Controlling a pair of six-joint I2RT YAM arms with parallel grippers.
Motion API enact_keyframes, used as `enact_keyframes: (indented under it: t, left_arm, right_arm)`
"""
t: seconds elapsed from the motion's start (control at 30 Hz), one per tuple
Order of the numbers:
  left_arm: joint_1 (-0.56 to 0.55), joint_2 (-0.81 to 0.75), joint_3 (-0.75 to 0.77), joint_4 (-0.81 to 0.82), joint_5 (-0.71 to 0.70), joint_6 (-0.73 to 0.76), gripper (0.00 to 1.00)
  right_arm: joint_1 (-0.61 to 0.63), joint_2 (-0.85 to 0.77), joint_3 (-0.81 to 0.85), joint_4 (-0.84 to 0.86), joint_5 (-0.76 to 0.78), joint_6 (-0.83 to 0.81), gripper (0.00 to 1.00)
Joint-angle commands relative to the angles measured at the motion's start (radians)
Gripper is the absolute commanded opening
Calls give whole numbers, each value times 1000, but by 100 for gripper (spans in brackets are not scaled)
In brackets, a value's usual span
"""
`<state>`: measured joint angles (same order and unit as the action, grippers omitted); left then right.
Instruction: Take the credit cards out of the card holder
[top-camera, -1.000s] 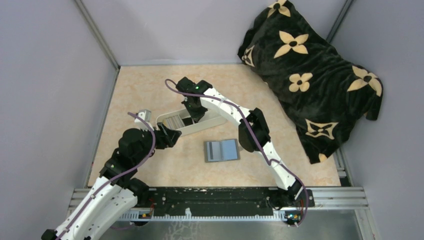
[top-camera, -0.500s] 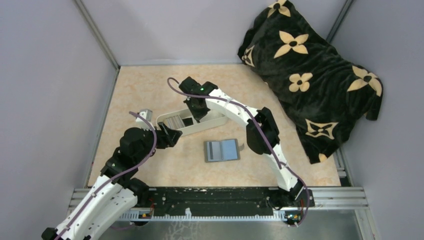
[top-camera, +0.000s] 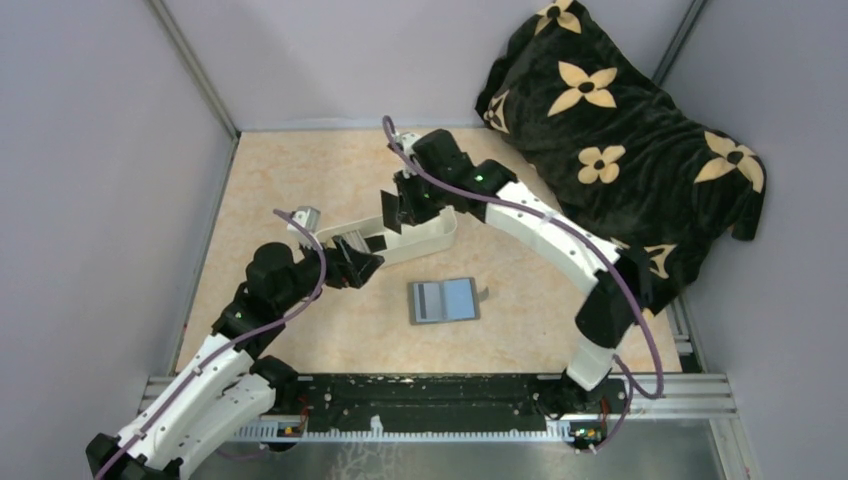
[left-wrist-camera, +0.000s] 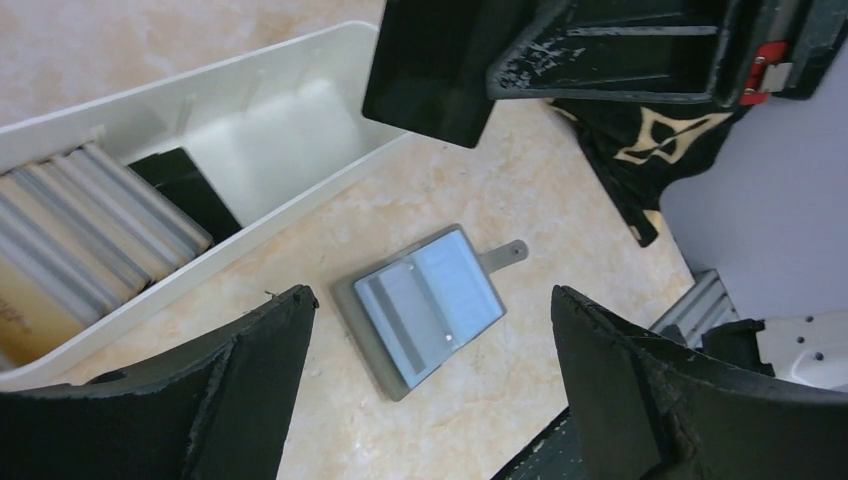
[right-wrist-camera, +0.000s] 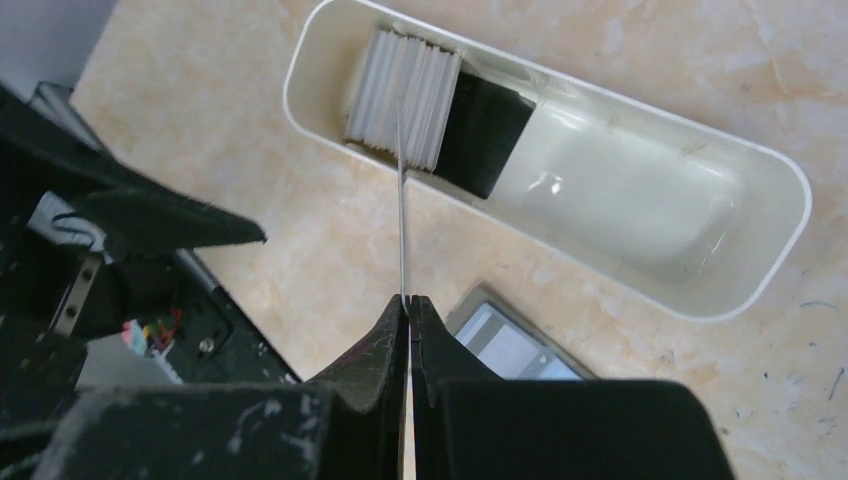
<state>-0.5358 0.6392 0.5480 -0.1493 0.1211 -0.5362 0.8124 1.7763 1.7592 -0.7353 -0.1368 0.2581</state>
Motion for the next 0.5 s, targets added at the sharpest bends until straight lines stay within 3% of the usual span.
enact_keyframes:
  t: [0.0, 0.47]
  left_arm:
    - [8, 12, 30, 145, 122, 3, 94]
    - [9, -9, -21, 431, 371, -64, 83]
  right_arm:
    - [-43, -203, -125, 113, -243, 10, 0]
    - [-44, -450, -405, 185, -532, 21, 0]
